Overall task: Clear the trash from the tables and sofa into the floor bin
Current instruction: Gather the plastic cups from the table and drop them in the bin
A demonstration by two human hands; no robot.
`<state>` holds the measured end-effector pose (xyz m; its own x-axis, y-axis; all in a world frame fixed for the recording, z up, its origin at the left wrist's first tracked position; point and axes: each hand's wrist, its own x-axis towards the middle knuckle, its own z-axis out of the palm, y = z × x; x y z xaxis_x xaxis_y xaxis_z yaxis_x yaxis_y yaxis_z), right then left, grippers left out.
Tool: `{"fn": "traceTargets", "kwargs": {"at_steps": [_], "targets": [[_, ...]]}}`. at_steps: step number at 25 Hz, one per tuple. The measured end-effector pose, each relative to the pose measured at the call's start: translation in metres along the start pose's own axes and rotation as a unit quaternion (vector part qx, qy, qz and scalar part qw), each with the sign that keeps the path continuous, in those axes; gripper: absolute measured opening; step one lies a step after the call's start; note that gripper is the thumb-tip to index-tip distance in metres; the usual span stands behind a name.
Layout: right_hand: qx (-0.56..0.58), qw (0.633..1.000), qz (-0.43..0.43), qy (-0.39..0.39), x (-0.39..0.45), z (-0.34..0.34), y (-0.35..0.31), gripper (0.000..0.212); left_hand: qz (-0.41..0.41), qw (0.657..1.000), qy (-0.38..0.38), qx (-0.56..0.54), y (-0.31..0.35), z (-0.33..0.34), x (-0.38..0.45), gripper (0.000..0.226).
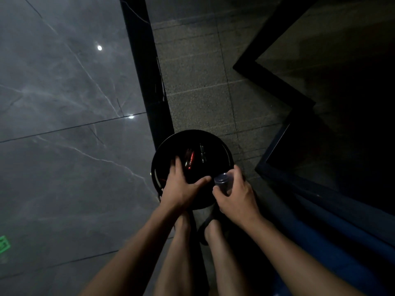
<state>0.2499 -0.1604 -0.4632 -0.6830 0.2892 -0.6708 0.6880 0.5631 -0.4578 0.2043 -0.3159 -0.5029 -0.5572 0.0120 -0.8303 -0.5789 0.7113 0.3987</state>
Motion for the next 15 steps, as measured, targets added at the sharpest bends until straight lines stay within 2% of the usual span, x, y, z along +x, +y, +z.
{"fn": "traceTargets", "kwargs": {"at_steps": [2, 4, 7, 9, 12, 15], "targets": [[0.005, 1.0, -0.001, 0.016, 0.002, -0.003, -0.004, 0.043, 0.071, 0.994, 0.015, 0.077, -0.006, -0.005, -0.008, 0.116], [0.003, 0.999, -0.026, 0.047, 0.004, -0.005, -0.009, 0.038, 0.15, 0.97, 0.052, 0.186, -0.013, -0.017, -0.018, 0.114], [-0.005, 0.995, -0.05, 0.09, 0.002, -0.004, -0.017, 0.039, 0.172, 0.935, 0.067, 0.301, -0.028, -0.032, -0.028, 0.129], [-0.008, 0.997, -0.04, 0.063, 0.003, -0.001, -0.022, 0.047, 0.158, 0.93, 0.05, 0.329, -0.038, -0.038, -0.029, 0.133], [0.03, 0.999, 0.034, -0.01, 0.009, 0.007, -0.034, 0.072, 0.166, 0.935, 0.035, 0.31, -0.049, -0.041, -0.025, 0.128], [0.058, 0.997, 0.05, 0.005, 0.019, 0.016, -0.048, 0.071, 0.172, 0.932, 0.042, 0.316, -0.052, -0.038, -0.024, 0.119]]}}
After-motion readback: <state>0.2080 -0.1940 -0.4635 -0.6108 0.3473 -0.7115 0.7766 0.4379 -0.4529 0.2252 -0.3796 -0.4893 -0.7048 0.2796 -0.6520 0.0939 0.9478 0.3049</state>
